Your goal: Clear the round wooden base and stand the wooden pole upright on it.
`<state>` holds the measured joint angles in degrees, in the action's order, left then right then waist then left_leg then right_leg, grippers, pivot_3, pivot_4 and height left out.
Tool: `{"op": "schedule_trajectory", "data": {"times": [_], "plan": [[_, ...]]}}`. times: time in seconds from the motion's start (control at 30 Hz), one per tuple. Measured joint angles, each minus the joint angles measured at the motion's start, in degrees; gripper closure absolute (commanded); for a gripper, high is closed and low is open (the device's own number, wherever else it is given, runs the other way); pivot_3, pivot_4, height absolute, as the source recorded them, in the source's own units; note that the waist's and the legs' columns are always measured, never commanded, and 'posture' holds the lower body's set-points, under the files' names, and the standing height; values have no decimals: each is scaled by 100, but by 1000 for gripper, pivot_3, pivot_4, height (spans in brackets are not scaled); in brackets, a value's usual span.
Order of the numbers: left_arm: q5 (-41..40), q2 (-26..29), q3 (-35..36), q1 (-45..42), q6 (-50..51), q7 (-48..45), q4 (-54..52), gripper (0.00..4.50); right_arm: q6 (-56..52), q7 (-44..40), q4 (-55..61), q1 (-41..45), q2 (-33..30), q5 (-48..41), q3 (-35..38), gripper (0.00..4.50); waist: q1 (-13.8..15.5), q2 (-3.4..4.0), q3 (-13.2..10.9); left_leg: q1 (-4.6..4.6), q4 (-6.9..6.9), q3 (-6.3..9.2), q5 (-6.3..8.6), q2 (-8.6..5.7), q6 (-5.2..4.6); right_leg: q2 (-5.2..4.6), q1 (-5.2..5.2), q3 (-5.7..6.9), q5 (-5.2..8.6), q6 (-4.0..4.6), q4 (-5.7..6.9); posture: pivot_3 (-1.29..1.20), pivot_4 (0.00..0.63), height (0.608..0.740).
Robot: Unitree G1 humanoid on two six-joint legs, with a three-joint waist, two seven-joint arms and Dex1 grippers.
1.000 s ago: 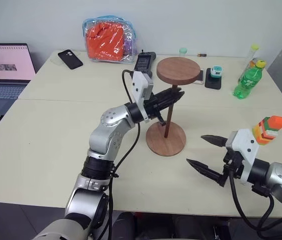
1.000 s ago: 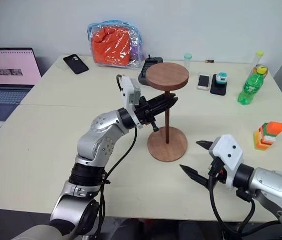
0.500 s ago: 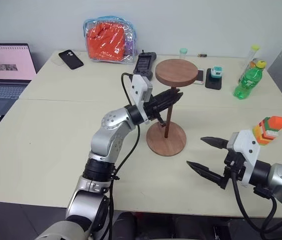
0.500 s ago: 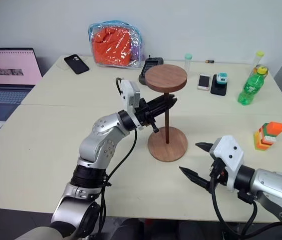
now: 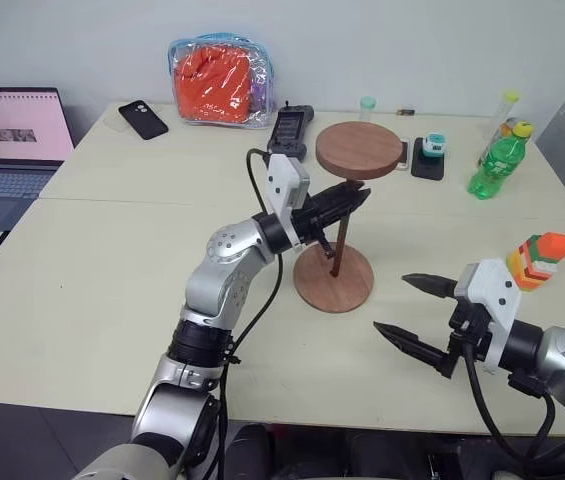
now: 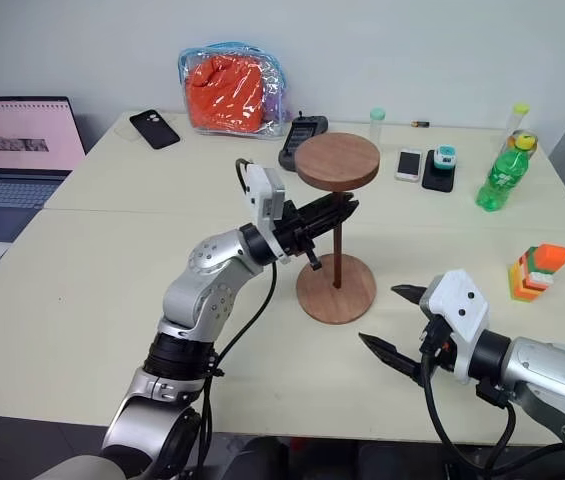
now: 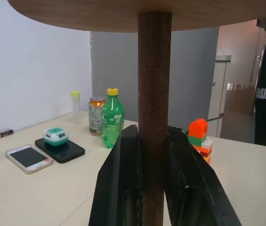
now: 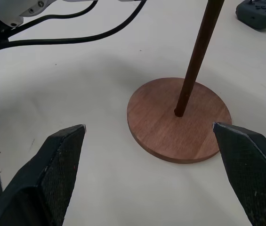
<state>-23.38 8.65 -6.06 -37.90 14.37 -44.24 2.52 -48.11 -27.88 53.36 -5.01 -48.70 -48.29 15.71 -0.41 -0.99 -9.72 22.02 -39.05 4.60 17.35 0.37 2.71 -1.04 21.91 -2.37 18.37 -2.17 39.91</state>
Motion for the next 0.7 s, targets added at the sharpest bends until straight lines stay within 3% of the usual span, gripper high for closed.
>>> {"op": "schedule_trajectory", "data": {"times": [0.47, 0.7], "plan": [[-22, 35, 71, 36, -54, 102, 107, 4244, 0, 84, 0, 126, -13, -30, -38, 0, -1, 0, 0, -27, 4, 3, 1, 2, -1, 2, -28, 1, 0, 0, -6, 0, 150, 740], [219, 126, -218, 231, -229, 107, -61, 4244, -87, 287, 0, 123, 12, -169, -120, 0, -3, 0, 1, -47, 9, 5, 1, 3, -1, 2, -52, 2, 0, 0, -15, 0, 150, 740]]}}
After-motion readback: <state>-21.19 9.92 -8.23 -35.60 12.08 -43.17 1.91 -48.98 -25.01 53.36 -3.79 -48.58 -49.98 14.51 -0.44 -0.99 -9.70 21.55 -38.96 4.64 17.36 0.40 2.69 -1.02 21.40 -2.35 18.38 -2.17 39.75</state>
